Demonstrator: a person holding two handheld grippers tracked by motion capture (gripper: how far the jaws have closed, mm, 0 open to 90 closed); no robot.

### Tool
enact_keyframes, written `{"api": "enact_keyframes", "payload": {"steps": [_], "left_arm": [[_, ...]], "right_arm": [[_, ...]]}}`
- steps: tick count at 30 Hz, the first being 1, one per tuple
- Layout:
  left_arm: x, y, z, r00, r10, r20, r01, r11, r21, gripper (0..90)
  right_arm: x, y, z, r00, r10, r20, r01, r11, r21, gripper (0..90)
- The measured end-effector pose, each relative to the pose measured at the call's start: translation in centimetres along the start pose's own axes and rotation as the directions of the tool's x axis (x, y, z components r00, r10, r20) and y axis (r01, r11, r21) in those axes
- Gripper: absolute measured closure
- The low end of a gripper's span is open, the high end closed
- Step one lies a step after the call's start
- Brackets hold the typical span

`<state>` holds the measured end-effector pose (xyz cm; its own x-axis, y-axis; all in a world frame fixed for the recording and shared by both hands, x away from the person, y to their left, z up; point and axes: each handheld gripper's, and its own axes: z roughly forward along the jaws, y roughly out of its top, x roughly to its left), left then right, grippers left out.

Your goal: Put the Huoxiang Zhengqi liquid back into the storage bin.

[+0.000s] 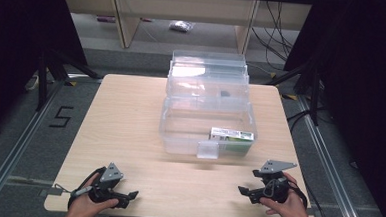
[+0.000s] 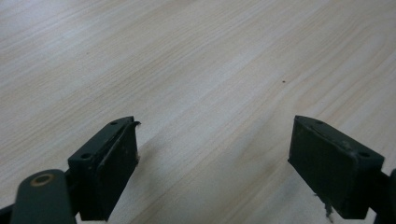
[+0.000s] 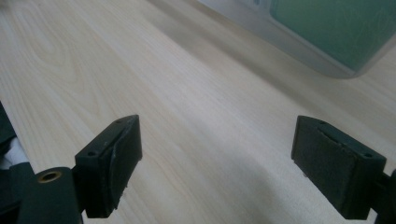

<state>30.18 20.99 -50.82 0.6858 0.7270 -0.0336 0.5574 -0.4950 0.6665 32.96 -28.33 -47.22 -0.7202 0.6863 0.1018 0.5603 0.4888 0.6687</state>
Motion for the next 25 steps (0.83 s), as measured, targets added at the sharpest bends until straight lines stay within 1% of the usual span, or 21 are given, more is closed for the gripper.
{"api": "enact_keyframes", "payload": {"steps": [1,3,4,5,6,7,8,9,10,11,12,13,15,16,17,18,21,22,23,24,25], "left_arm": [[0.0,0.0,0.0,1.0,-0.004,0.0,0.004,1.0,-0.004,15.1],[0.0,0.0,0.0,1.0,-0.004,0.0,0.004,1.0,-0.004,15.1],[0.0,0.0,0.0,1.0,-0.003,0.0,0.003,1.0,-0.003,15.1],[0.0,0.0,0.0,1.0,-0.004,0.0,0.004,1.0,-0.003,15.1],[0.0,0.0,0.0,1.0,-0.003,0.0,0.003,1.0,-0.003,15.1],[0.0,0.0,0.0,1.0,-0.003,0.0,0.003,1.0,-0.004,15.1],[0.0,0.0,0.0,1.0,-0.004,-0.001,0.004,1.0,-0.005,15.1],[0.0,0.0,0.0,1.0,-0.004,-0.001,0.004,1.0,-0.004,15.1],[0.0,0.0,0.0,1.0,-0.004,-0.001,0.004,1.0,-0.004,15.1],[0.0,0.0,0.0,1.0,-0.004,-0.001,0.004,1.0,-0.004,15.1],[0.0,0.0,0.0,1.0,-0.003,-0.001,0.003,1.0,-0.004,15.1],[0.0,0.0,0.0,1.0,-0.003,0.0,0.003,1.0,-0.004,15.1],[0.0,0.0,0.0,1.0,-0.003,-0.001,0.003,1.0,-0.003,15.1],[0.0,0.0,0.0,1.0,-0.002,-0.001,0.002,1.0,-0.003,15.0],[0.0,0.0,0.0,1.0,-0.003,-0.001,0.003,1.0,-0.004,15.1],[0.0,0.0,0.0,1.0,-0.003,0.0,0.003,1.0,-0.004,15.1],[0.0,0.0,0.0,1.0,-0.003,-0.001,0.003,1.0,-0.003,15.1],[0.0,0.0,0.0,1.0,-0.003,-0.004,0.003,1.0,-0.002,15.1],[-0.1,0.0,0.2,0.9998,-0.019,-0.01,0.019,0.9997,-0.017,15.1],[-0.1,0.0,0.1,0.9998,-0.018,-0.009,0.017,0.9997,-0.017,15.1],[-0.1,0.0,0.2,0.9998,-0.018,-0.01,0.018,0.9997,-0.017,15.1]], "right_arm": [[-0.1,-0.1,0.1,0.9999,-0.012,0.001,0.012,0.9999,0.003,17.3],[0.1,-0.4,0.1,0.9999,0.007,0.012,-0.007,0.9998,0.019,17.7],[-0.1,-0.6,0.3,0.9991,-0.029,0.03,0.029,0.9996,-0.002,17.7],[0.1,-0.7,0.4,0.9994,-0.005,0.034,0.005,1.0,0.004,17.7],[0.3,-0.8,0.4,0.9996,0.018,0.024,-0.018,0.9998,0.012,17.7],[0.1,-0.9,0.5,0.9994,-0.018,0.029,0.017,0.9998,0.005,17.7],[0.1,-1.0,0.6,0.9992,-0.023,0.033,0.023,0.9997,0.008,17.7],[0.4,-1.1,0.4,0.9993,0.018,0.032,-0.019,0.9987,0.046,17.6],[0.3,-1.3,0.6,0.9993,0.006,0.036,-0.007,0.9996,0.028,17.5],[0.1,-1.4,0.5,0.999,-0.016,0.041,0.015,0.9992,0.038,17.5],[0.3,-1.5,0.5,0.9993,0.013,0.036,-0.014,0.999,0.043,17.5],[0.1,-1.6,0.7,0.999,-0.011,0.042,0.01,0.9997,0.023,17.5],[0.1,-1.8,0.6,0.999,-0.012,0.044,0.011,0.9992,0.038,17.4],[0.2,-2.0,0.8,0.9985,-0.012,0.054,0.01,0.9994,0.032,17.3],[0.1,-2.0,0.8,0.9981,-0.019,0.058,0.017,0.9992,0.036,17.3],[-0.1,-2.0,0.7,0.9972,-0.045,0.06,0.042,0.9979,0.05,17.3],[-0.2,-2.2,0.8,0.9979,-0.034,0.054,0.031,0.998,0.054,17.3],[-0.2,-2.2,1.0,0.9976,-0.034,0.06,0.032,0.9987,0.041,17.3],[-0.1,-2.2,0.9,0.9982,-0.02,0.057,0.017,0.9988,0.045,17.3],[-0.2,-2.2,1.0,0.9972,-0.033,0.067,0.03,0.9987,0.042,17.2],[-0.2,-2.2,0.9,0.9974,-0.034,0.063,0.03,0.9979,0.056,17.2]]}}
